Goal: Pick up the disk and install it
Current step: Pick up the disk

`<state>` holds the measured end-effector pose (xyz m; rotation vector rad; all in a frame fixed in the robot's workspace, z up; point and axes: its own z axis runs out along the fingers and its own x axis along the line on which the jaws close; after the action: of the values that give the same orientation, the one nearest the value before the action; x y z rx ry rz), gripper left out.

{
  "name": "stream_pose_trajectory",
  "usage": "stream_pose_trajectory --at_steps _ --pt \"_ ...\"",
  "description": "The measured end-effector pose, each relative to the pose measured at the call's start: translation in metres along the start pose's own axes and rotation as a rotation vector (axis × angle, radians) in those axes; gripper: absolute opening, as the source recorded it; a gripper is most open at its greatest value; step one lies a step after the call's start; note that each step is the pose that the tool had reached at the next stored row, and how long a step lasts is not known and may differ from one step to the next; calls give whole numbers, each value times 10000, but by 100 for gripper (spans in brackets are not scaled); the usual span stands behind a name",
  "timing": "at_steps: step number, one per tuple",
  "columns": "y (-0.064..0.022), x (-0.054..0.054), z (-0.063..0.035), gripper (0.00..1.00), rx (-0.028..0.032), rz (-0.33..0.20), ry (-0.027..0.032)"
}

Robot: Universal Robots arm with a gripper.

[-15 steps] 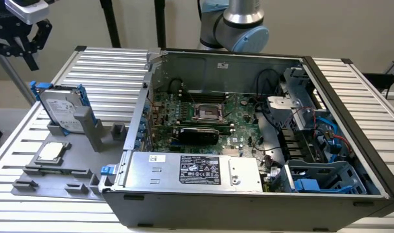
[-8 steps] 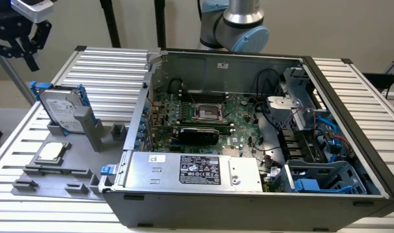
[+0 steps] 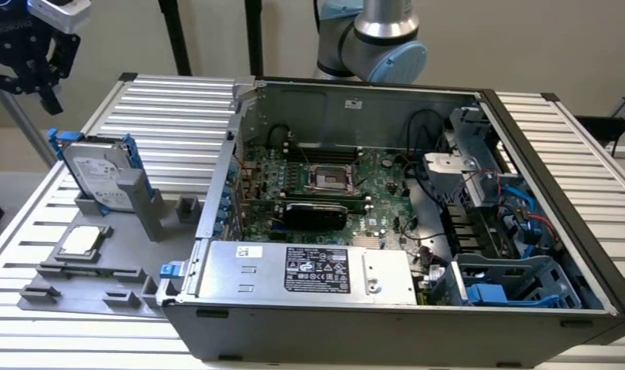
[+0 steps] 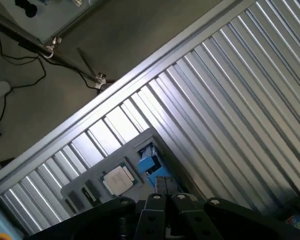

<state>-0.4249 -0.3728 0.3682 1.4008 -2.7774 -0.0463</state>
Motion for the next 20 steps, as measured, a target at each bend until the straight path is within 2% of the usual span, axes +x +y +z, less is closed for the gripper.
stream_pose_trajectory --at_steps 7,20 --pt "0 0 14 11 24 -1274 47" --pt "-2 0 38 11 108 -3629 109"
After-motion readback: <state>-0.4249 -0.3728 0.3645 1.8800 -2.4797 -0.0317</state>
